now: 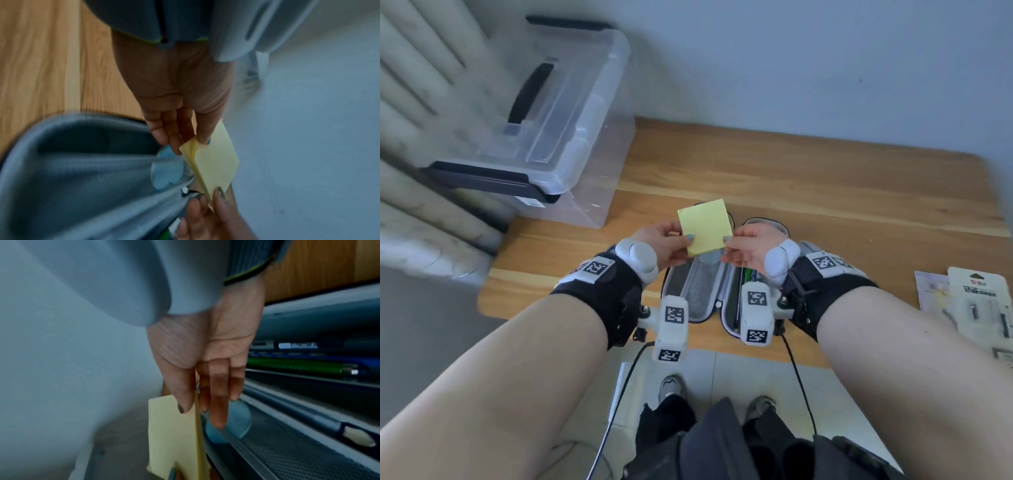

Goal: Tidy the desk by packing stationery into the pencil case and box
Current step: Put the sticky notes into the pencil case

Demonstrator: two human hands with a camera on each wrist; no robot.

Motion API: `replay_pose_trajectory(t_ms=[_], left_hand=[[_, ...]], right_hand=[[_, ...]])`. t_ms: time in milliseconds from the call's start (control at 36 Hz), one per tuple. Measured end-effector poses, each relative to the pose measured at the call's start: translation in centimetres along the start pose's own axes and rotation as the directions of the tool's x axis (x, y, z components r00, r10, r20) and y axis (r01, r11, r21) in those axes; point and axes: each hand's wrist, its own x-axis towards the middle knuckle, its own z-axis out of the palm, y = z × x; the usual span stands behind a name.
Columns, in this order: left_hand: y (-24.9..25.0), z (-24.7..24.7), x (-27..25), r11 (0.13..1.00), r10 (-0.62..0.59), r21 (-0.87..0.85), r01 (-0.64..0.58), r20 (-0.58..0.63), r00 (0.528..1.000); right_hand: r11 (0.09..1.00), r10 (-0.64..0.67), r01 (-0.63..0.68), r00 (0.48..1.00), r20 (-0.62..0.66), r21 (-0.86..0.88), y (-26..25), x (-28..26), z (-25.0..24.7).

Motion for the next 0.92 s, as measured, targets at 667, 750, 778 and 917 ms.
replay_pose_trajectory(t_ms=[667,750,778,917], left_hand=[[0.2,0.2,-0.5,0.603,0.234,0.771,-0.206,0.075,0.969],[0.4,0.5,-0.3,0.576,0.250,0.791,-0.208,0.073,0.966],[0.3,0.6,-0.2,0.560,0.250,0.802,-0.206,0.073,0.965],[0.5,1.2,-0.4,0.461,0.252,0.857,-0.230,0.122,0.960]], right_hand=[[0.149,0.015,-0.004,1.000,-0.002,-0.989,-0.4,-0.2,1.4],[0.105,0.048,-0.018,0.999,-0.013,-0.994,-0.7,-0.3,1.4],[0.095,0.058,-0.021,0.998,-0.015,-0.995,-0.7,-0.3,1.4],[0.194,0.071,-0.101,0.993,-0.089,-0.976,-1.0,-0.9,0.8]])
